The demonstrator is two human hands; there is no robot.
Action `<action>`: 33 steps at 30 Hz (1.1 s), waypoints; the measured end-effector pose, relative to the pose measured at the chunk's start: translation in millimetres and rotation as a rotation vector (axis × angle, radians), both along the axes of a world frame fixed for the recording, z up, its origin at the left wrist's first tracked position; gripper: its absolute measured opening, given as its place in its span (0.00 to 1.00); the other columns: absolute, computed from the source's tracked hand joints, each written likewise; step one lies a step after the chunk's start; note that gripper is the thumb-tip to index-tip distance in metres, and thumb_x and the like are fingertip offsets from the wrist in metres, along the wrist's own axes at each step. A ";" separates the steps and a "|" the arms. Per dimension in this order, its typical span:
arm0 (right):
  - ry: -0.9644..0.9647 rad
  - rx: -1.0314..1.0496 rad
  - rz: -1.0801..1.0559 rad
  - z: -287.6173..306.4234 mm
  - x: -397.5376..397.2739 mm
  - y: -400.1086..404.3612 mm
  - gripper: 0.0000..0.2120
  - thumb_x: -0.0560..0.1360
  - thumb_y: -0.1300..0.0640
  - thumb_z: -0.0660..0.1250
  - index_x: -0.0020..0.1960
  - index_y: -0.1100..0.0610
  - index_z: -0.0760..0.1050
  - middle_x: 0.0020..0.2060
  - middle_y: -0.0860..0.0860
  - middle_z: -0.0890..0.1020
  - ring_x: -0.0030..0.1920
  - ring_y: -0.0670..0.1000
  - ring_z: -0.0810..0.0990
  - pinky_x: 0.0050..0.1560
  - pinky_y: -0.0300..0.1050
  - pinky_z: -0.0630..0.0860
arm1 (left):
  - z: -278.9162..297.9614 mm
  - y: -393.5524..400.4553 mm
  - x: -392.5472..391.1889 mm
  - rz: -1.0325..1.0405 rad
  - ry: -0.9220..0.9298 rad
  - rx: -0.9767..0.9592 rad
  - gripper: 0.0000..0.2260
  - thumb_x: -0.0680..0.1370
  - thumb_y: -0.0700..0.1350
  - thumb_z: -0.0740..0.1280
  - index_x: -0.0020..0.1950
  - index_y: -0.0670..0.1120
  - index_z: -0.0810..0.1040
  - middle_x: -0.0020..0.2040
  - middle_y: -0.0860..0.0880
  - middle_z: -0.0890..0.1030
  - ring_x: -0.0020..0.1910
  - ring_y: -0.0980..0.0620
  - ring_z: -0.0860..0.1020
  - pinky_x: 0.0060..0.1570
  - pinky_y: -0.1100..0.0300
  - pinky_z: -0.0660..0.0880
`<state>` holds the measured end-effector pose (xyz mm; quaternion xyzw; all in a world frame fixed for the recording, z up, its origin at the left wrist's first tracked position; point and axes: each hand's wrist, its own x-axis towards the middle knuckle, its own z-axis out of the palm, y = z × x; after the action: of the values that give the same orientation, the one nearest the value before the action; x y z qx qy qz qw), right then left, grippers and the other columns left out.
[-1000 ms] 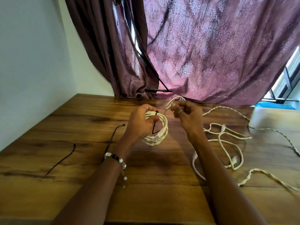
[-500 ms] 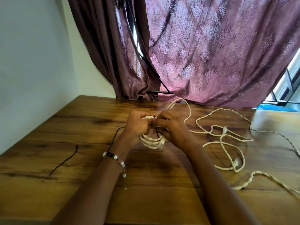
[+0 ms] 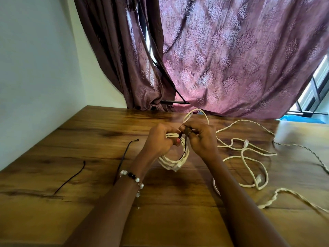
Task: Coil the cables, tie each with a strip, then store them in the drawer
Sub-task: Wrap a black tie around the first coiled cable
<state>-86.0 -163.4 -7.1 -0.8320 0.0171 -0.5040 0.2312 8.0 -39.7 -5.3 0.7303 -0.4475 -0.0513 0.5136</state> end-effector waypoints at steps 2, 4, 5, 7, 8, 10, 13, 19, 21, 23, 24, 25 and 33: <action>-0.024 -0.020 0.003 -0.1 -0.3 -1.5 0.08 0.70 0.73 0.68 0.41 0.63 0.82 0.36 0.47 0.82 0.36 0.41 0.79 0.39 0.31 0.72 | 0.8 0.1 -2.5 -0.009 -0.003 0.029 0.12 0.66 0.36 0.76 0.47 0.43 0.85 0.44 0.48 0.85 0.39 0.55 0.80 0.39 0.62 0.73; -0.026 -0.041 -0.005 -0.2 -0.6 -2.9 0.09 0.70 0.75 0.68 0.40 0.63 0.82 0.34 0.47 0.82 0.35 0.41 0.78 0.38 0.31 0.71 | 1.8 0.1 -4.4 -0.019 -0.020 0.054 0.09 0.67 0.36 0.76 0.45 0.44 0.85 0.42 0.49 0.85 0.40 0.53 0.81 0.40 0.62 0.74; -0.025 -0.043 -0.007 -1.1 -0.2 -4.4 0.10 0.70 0.75 0.67 0.40 0.62 0.82 0.34 0.48 0.82 0.35 0.42 0.79 0.37 0.32 0.72 | 2.6 0.9 -5.5 -0.024 -0.031 0.064 0.08 0.67 0.36 0.76 0.44 0.44 0.85 0.41 0.49 0.85 0.40 0.54 0.81 0.40 0.62 0.75; -0.019 -0.030 0.016 -2.5 0.3 -7.5 0.09 0.71 0.73 0.66 0.41 0.62 0.82 0.34 0.48 0.82 0.35 0.44 0.80 0.36 0.38 0.75 | 4.2 2.7 -7.2 -0.041 -0.061 0.084 0.06 0.68 0.36 0.75 0.43 0.45 0.85 0.39 0.50 0.85 0.37 0.58 0.80 0.40 0.64 0.76; -0.007 -0.018 0.038 -2.8 0.2 -8.9 0.08 0.71 0.71 0.66 0.42 0.62 0.82 0.35 0.48 0.82 0.36 0.45 0.80 0.36 0.41 0.76 | 4.4 3.5 -7.4 -0.052 -0.078 0.098 0.06 0.69 0.36 0.75 0.43 0.45 0.85 0.39 0.50 0.85 0.34 0.62 0.79 0.39 0.67 0.75; 0.019 -0.016 0.075 -2.8 -0.4 -11.7 0.08 0.71 0.70 0.65 0.42 0.62 0.82 0.35 0.47 0.81 0.36 0.45 0.79 0.36 0.41 0.75 | 5.6 5.2 -9.9 -0.087 -0.104 0.125 0.05 0.70 0.37 0.74 0.43 0.44 0.84 0.38 0.49 0.85 0.31 0.65 0.78 0.35 0.73 0.71; 0.052 0.049 0.101 -1.8 -0.1 -12.6 0.09 0.71 0.72 0.64 0.42 0.63 0.81 0.33 0.49 0.81 0.33 0.48 0.80 0.34 0.44 0.78 | 7.1 5.9 -11.8 -0.151 -0.082 0.129 0.05 0.72 0.38 0.73 0.39 0.47 0.82 0.35 0.49 0.84 0.33 0.57 0.82 0.37 0.63 0.77; 0.176 0.382 0.061 -4.4 2.3 -8.1 0.11 0.76 0.63 0.67 0.35 0.63 0.80 0.28 0.55 0.80 0.29 0.48 0.77 0.34 0.48 0.75 | 8.9 11.8 -11.2 -0.202 -0.035 0.031 0.09 0.67 0.38 0.77 0.38 0.48 0.79 0.33 0.50 0.83 0.31 0.54 0.81 0.37 0.55 0.78; 0.179 0.489 0.108 -3.5 2.2 -5.6 0.12 0.76 0.63 0.66 0.34 0.62 0.79 0.29 0.54 0.79 0.31 0.49 0.77 0.33 0.49 0.74 | 7.9 12.5 -12.4 -0.188 -0.016 -0.023 0.14 0.65 0.38 0.79 0.39 0.50 0.76 0.34 0.52 0.81 0.33 0.54 0.80 0.38 0.53 0.78; 0.177 0.654 0.206 -1.4 0.0 -2.6 0.14 0.76 0.70 0.63 0.32 0.64 0.76 0.29 0.52 0.78 0.31 0.48 0.76 0.31 0.44 0.72 | 5.8 11.3 -13.4 -0.176 -0.022 -0.086 0.16 0.64 0.39 0.80 0.39 0.51 0.75 0.36 0.51 0.82 0.36 0.51 0.82 0.39 0.51 0.79; 0.186 0.745 0.264 1.0 -2.2 -0.4 0.14 0.75 0.71 0.61 0.32 0.64 0.75 0.28 0.52 0.77 0.31 0.50 0.76 0.30 0.43 0.73 | 4.7 10.6 -13.7 -0.165 -0.025 -0.110 0.16 0.64 0.40 0.80 0.40 0.51 0.74 0.37 0.51 0.83 0.36 0.51 0.82 0.37 0.53 0.79; 0.207 0.813 0.306 3.2 -4.5 2.4 0.14 0.75 0.72 0.60 0.32 0.65 0.75 0.28 0.54 0.77 0.30 0.52 0.76 0.28 0.43 0.73 | 4.9 10.3 -14.4 -0.144 -0.032 -0.123 0.17 0.64 0.40 0.80 0.41 0.51 0.73 0.37 0.52 0.83 0.36 0.54 0.82 0.35 0.56 0.77; 0.515 1.223 0.562 7.9 -8.6 3.2 0.15 0.75 0.72 0.47 0.45 0.68 0.73 0.22 0.54 0.73 0.22 0.48 0.71 0.20 0.37 0.68 | 3.5 6.2 -18.9 -0.127 -0.323 -0.305 0.14 0.67 0.40 0.76 0.52 0.45 0.83 0.42 0.56 0.82 0.38 0.61 0.79 0.40 0.68 0.74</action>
<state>-94.6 -160.3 0.8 -0.6191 0.1355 -0.1133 0.7652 -10.8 -33.4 -1.8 0.6133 -0.5716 0.1019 0.5355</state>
